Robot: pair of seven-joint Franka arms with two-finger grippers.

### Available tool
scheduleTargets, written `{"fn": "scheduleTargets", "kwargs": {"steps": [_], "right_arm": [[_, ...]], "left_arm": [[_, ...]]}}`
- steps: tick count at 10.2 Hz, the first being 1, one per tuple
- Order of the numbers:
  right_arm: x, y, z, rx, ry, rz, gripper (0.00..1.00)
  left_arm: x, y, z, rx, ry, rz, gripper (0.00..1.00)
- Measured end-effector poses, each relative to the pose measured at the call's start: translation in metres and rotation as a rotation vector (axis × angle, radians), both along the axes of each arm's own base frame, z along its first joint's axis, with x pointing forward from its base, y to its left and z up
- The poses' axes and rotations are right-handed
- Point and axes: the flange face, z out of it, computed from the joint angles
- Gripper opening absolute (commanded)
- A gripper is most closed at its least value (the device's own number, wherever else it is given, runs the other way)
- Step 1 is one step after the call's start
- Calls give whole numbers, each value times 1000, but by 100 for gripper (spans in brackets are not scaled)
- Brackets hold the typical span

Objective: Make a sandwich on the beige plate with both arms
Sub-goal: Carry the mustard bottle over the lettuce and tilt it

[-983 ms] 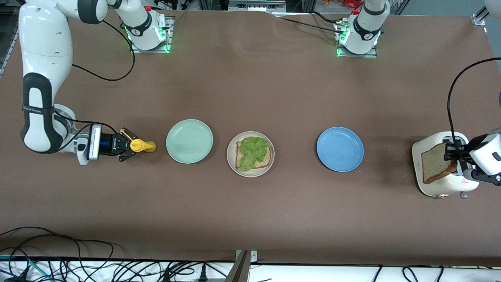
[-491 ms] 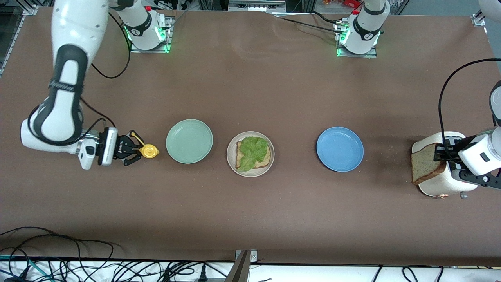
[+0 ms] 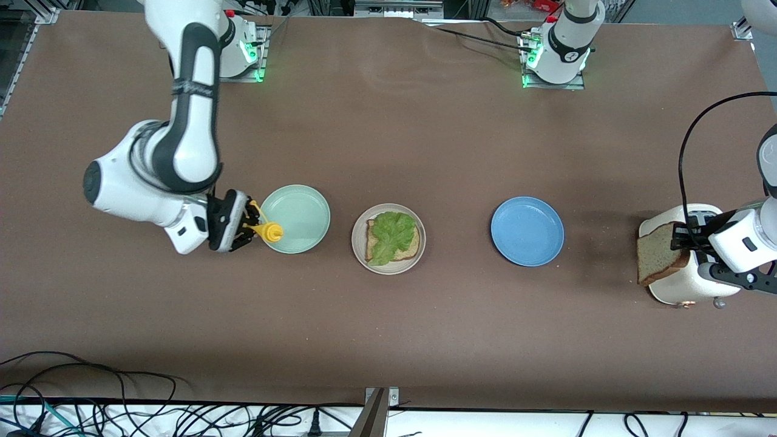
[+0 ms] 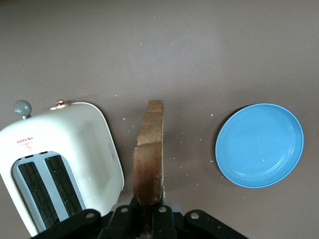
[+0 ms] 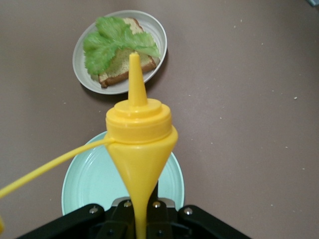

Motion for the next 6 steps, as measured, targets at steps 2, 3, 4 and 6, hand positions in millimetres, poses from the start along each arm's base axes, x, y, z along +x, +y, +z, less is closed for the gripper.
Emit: {"fn": "scheduleTargets", "kwargs": {"steps": [2,3,4,6], "right_arm": [[-15,48,11,-161,-17,-20,0],[-23,69,14,-234,-27,-29,0],[-31,90,18,-309,-43,-40,0],[-50,138,29,-443,-103,-50,0]], "left_arm": [[0,-1,0,-5,0,1,0],[0,-1,0,-6,0,1,0],[0,-1,-1,-6,1,0,0],[0,-2,-2,-7,3,0,0]]}}
